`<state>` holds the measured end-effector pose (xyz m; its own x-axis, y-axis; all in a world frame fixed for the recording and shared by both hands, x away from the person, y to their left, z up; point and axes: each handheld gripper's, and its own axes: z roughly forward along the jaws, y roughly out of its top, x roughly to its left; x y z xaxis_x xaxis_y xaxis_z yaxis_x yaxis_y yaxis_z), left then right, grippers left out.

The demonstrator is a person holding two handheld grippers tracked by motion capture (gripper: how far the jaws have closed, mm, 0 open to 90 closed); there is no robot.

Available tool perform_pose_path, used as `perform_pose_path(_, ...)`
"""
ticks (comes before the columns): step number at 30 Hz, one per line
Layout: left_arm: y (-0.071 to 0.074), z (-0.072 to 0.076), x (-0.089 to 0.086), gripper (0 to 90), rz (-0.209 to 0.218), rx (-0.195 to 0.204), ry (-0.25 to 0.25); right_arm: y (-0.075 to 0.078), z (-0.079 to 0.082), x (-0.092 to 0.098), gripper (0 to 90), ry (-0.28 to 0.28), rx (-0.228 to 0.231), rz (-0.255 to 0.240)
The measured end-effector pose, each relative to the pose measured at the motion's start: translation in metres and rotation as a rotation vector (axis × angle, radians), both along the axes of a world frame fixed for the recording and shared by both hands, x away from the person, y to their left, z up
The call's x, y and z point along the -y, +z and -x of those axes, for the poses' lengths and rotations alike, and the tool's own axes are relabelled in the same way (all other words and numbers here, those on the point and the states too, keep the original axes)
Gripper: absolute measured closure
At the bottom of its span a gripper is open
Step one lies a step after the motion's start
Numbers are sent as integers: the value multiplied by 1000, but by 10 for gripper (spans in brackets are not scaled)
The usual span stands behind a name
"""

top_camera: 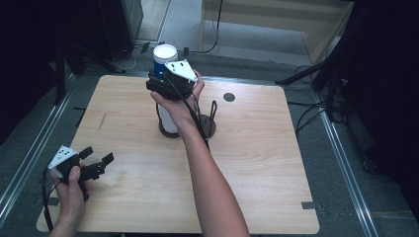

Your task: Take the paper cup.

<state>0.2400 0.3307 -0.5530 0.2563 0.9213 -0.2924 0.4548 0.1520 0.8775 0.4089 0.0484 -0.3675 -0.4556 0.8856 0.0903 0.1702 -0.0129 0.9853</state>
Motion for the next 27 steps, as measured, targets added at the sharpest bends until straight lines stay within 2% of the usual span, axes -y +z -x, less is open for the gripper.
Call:
perform_pose_path(8, 0, 0, 0, 72, 2, -2, 0, 2, 2, 0, 186, -18, 33, 6)
perform_pose_path(18, 0, 0, 0, 73, 5, -1, 1, 15, 6, 1, 191, -23, 65, -10)
perform_pose_path(19, 0, -1, 0, 73, 6, 0, 1, 17, 6, 2, 193, -21, 82, -6)
perform_pose_path(27, 0, 0, 0, 73, 11, 0, 0, 29, 9, 1, 197, -30, 114, -26)
